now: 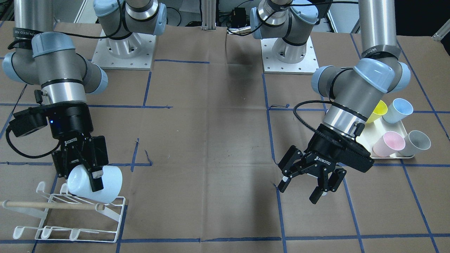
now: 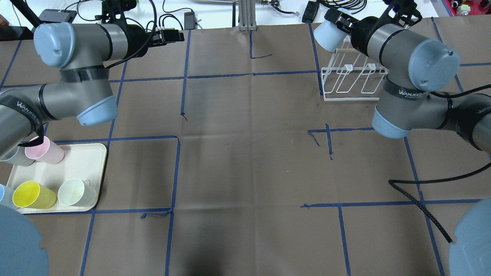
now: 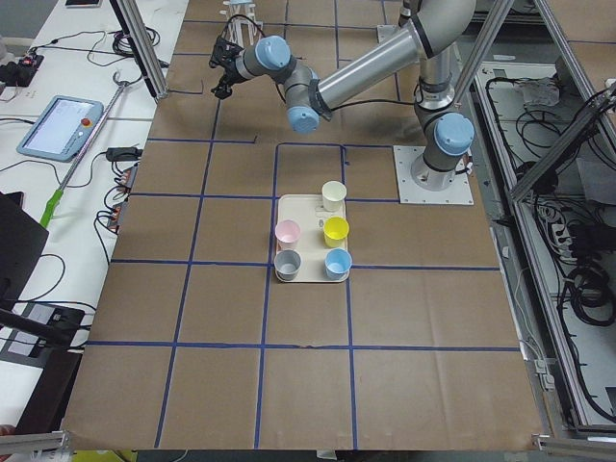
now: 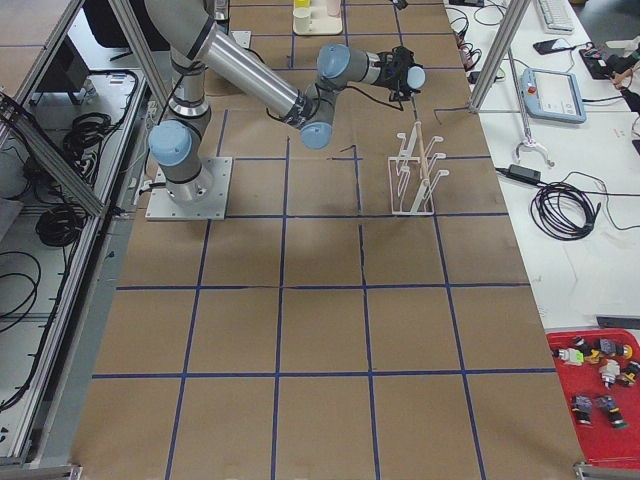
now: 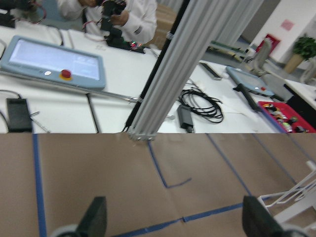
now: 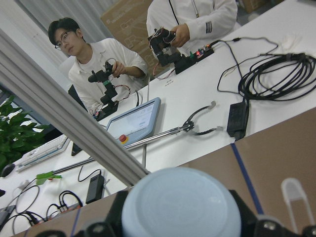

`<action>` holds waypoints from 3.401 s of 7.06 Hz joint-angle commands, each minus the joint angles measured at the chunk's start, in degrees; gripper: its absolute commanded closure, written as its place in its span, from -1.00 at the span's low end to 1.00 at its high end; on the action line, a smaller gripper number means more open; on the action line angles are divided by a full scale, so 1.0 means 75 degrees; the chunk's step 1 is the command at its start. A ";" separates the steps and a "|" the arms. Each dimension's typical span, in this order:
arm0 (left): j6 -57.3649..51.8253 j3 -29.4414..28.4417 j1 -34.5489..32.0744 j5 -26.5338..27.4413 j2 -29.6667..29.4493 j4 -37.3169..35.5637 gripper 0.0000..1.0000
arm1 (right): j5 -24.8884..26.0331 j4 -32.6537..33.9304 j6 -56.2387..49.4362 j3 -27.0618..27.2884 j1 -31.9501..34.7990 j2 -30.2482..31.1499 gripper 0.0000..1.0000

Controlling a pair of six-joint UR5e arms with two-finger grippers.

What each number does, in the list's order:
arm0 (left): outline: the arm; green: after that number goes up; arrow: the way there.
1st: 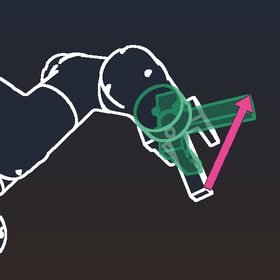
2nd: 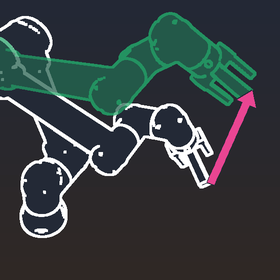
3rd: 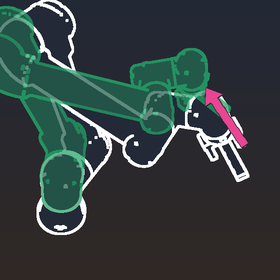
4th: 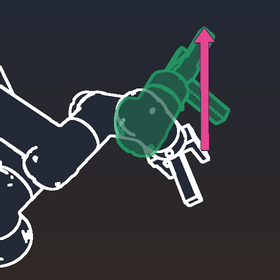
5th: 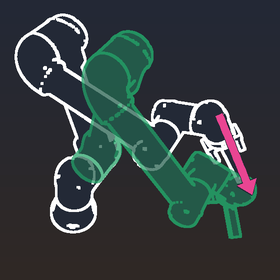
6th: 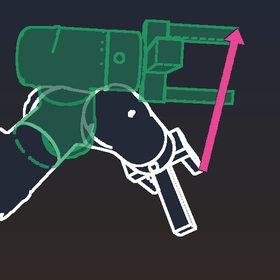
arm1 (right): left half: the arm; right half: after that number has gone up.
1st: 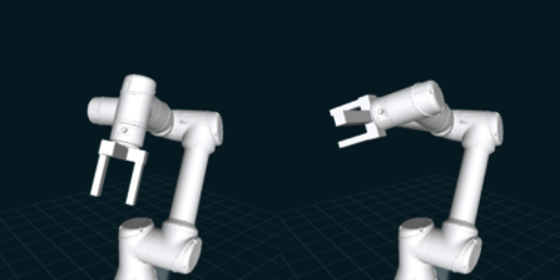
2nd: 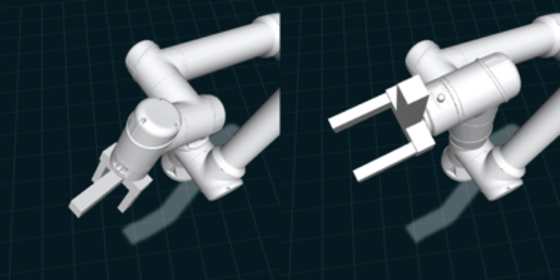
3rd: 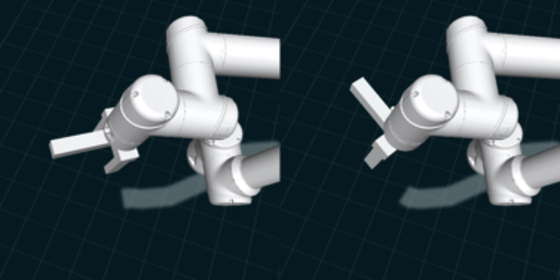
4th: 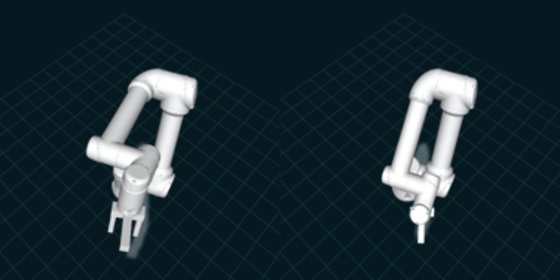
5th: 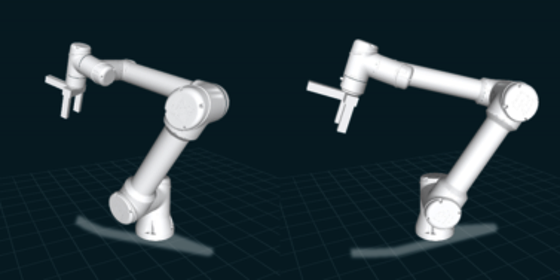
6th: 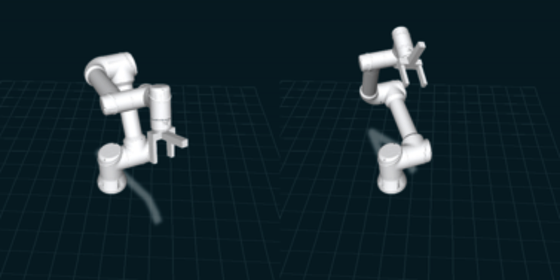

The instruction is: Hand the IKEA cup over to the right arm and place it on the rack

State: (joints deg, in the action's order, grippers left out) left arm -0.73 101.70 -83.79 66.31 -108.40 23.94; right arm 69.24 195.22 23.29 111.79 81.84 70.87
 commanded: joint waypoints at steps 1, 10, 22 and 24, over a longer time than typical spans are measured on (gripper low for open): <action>0.0004 -0.0912 -0.0768 0.2135 0.0365 0.3426 -0.96 | 0.0797 0.0362 -0.0971 -0.0243 -0.0107 -0.0517 0.39; -0.0265 -0.0732 -0.0677 0.3285 0.2579 0.8703 -0.99 | 0.0964 0.0233 -0.2883 -0.1934 -0.0096 -0.2066 0.38; -0.5399 0.3473 0.3894 0.3042 0.4176 0.5935 -0.95 | 0.0823 0.0233 -0.2511 -0.1605 -0.0096 -0.1635 -0.99; -0.5422 0.4215 0.3894 0.3112 0.3943 0.4536 -0.95 | 0.0811 0.0221 -0.0819 -0.1255 0.0009 -0.1131 -0.99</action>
State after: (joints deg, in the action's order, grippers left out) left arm -41.29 130.27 -54.58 89.45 -77.64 63.93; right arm 75.46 196.95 9.76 100.60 81.38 60.10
